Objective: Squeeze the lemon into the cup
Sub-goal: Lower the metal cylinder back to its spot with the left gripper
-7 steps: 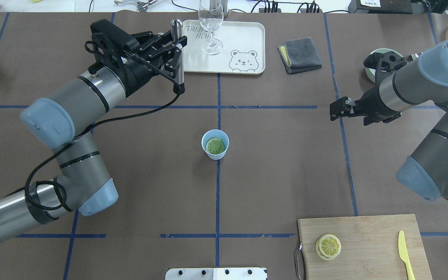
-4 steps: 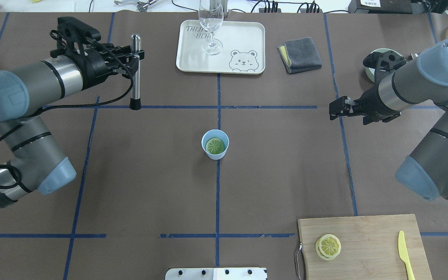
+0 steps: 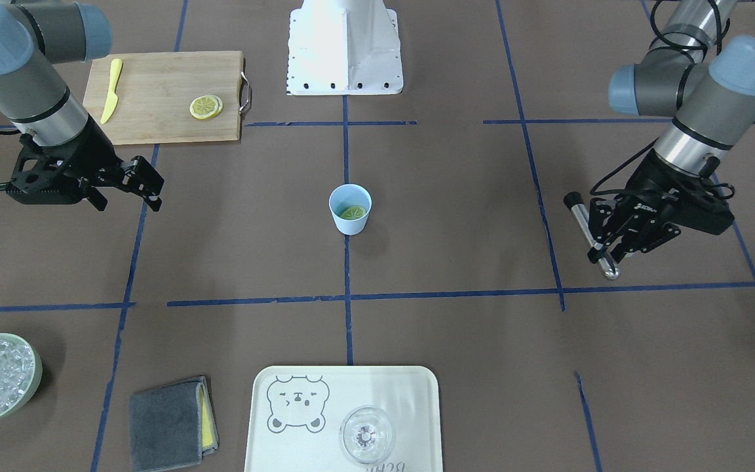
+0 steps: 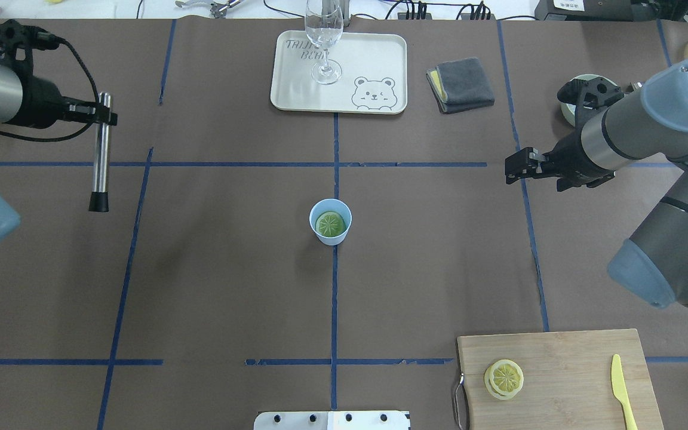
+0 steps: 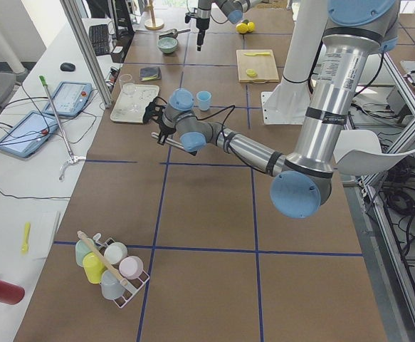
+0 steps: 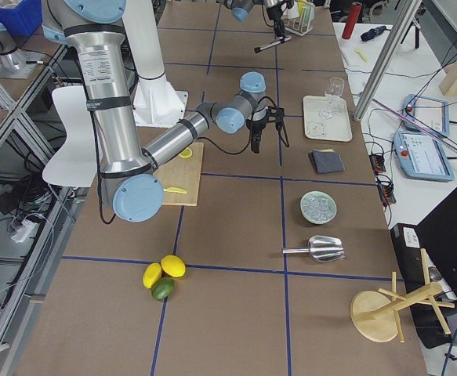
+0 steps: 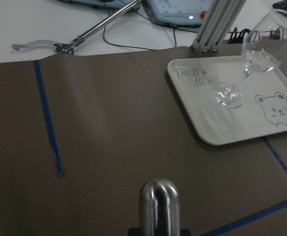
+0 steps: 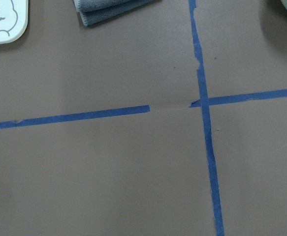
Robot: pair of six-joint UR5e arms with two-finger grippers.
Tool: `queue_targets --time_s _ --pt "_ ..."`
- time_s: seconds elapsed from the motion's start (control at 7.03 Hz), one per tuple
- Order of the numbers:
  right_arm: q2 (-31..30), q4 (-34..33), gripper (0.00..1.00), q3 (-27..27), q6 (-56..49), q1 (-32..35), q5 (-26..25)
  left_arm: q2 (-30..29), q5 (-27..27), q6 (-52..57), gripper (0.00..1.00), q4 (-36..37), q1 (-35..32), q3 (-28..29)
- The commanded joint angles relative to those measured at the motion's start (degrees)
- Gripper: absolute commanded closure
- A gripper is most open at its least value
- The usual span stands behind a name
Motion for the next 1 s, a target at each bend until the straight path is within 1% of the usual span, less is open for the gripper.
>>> queue_targets --time_s 0.0,0.14,0.28,0.43,0.57,0.85 --pt "-0.1 0.0 0.0 0.0 0.0 0.0 0.0 4.4 -0.3 0.6 1.0 10.7 -0.1 -0.5" --pt "0.0 0.0 0.0 0.1 0.0 0.0 0.0 4.1 -0.2 0.6 1.0 15.6 0.3 -0.1" --pt "-0.1 0.0 0.0 0.0 -0.1 0.0 0.0 4.1 -0.2 2.9 1.0 19.0 0.4 -0.5" --pt "-0.1 0.0 0.0 0.0 -0.1 0.0 0.0 4.3 -0.2 9.6 1.0 20.2 0.3 0.0" --pt "-0.1 0.0 0.0 -0.1 0.0 0.0 0.0 4.3 -0.1 10.7 1.0 20.4 0.5 0.2" --pt "-0.1 0.0 0.0 -0.1 -0.1 0.0 0.0 3.8 -0.4 11.1 1.0 20.4 3.3 1.0"
